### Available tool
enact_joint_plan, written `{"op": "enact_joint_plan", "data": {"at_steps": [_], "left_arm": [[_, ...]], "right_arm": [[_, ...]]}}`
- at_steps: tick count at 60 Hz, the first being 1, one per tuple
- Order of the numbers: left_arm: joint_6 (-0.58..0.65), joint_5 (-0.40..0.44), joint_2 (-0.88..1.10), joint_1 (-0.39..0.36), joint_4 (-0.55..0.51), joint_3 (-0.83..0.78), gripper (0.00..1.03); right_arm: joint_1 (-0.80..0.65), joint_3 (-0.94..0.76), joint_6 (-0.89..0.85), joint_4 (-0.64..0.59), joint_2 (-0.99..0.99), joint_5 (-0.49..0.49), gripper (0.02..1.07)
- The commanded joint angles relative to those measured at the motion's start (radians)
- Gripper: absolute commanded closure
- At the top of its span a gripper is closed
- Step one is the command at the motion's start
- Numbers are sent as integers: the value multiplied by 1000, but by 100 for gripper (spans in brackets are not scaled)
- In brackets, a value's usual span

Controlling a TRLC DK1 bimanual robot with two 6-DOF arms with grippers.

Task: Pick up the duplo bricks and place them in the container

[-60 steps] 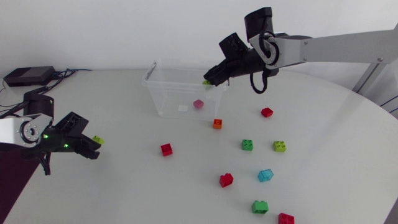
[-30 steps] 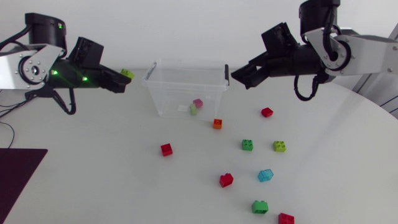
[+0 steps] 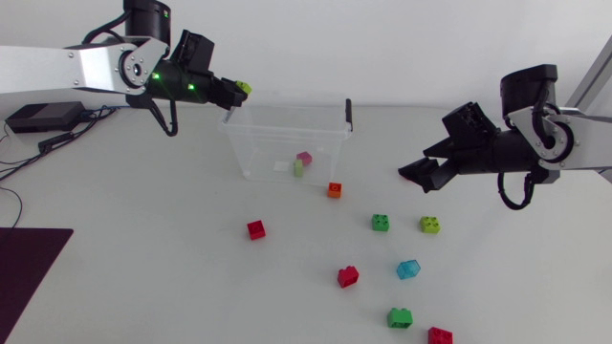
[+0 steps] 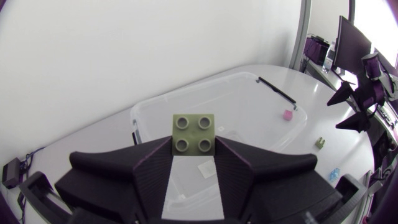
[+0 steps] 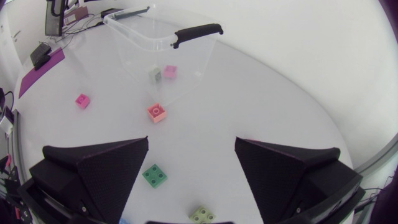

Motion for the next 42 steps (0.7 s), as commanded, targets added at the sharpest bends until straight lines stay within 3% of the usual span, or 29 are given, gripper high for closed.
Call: {"op": "enact_joint_plan", "data": {"at_steps": [1,9,11,12,13,14,17,22,42], "left_arm": [[-25,8,50,-17,-11,61,67],[-25,-7,126,-35,-34,148,64],[-24,-16,151,-35,-48,175,49],[-19,-22,168,-38,-69,196,32],[-18,-24,169,-38,-74,201,30],[-8,-25,177,-41,-95,211,20],[7,-34,174,-46,-114,213,10],[34,-36,133,-47,-141,191,6],[223,-67,-171,-18,-278,-45,6]], "right_arm": [[-9,-29,-33,-10,2,-12,6],[-26,-43,-53,-5,26,-14,7],[-32,-40,-55,0,39,-12,7],[-42,-34,-57,4,59,-12,7],[-45,-31,-58,7,68,-12,7],[-48,-28,-58,13,80,-12,7],[-61,-9,-61,27,114,-12,7],[-86,53,-76,35,204,-12,7],[-120,382,-46,10,557,27,7]]}}
